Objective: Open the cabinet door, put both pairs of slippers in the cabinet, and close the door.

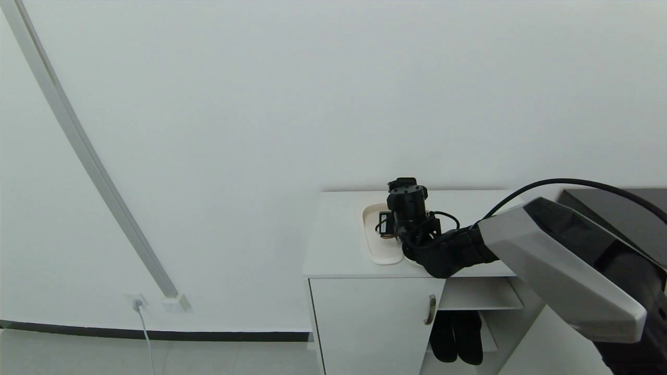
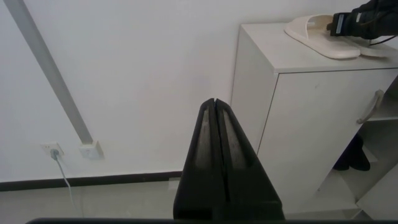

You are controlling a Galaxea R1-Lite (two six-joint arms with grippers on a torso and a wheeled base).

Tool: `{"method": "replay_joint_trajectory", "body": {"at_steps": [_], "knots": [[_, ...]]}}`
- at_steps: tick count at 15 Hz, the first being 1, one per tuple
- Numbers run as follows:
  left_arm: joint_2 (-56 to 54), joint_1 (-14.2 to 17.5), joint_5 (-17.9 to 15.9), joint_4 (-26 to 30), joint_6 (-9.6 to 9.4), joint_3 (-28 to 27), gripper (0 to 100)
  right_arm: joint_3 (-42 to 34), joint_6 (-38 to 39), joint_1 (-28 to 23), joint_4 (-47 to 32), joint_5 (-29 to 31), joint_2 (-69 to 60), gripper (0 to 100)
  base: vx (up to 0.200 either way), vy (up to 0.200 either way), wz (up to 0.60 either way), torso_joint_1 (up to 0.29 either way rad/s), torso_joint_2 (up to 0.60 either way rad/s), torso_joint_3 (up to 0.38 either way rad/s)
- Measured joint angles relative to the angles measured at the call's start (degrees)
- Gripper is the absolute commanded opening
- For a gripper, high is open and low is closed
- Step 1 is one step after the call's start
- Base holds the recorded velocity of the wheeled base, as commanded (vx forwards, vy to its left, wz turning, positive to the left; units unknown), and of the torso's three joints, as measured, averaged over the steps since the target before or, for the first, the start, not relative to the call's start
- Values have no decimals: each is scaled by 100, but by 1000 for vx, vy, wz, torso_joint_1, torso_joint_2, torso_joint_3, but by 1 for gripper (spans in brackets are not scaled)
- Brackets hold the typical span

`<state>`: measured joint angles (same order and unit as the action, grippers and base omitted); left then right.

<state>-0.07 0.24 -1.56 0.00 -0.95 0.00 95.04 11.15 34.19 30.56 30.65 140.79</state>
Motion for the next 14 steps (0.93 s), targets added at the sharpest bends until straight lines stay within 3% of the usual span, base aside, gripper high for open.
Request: {"method": "replay_joint_trajectory", "body": {"at_steps": [6, 11, 14], "knots": [[0, 0, 0, 0, -6, 0, 0, -511, 4, 111, 52, -13, -540, 0, 0, 0, 0, 0, 0, 0], [0, 0, 0, 0, -11, 0, 0, -2812, 4, 517, 639, -492, -2050, 0, 0, 0, 0, 0, 0, 0], [0, 0, 0, 0, -9, 0, 0, -4301, 15, 712, 1041, -1190, -3139, 0, 0, 0, 0, 0, 0, 0]]}}
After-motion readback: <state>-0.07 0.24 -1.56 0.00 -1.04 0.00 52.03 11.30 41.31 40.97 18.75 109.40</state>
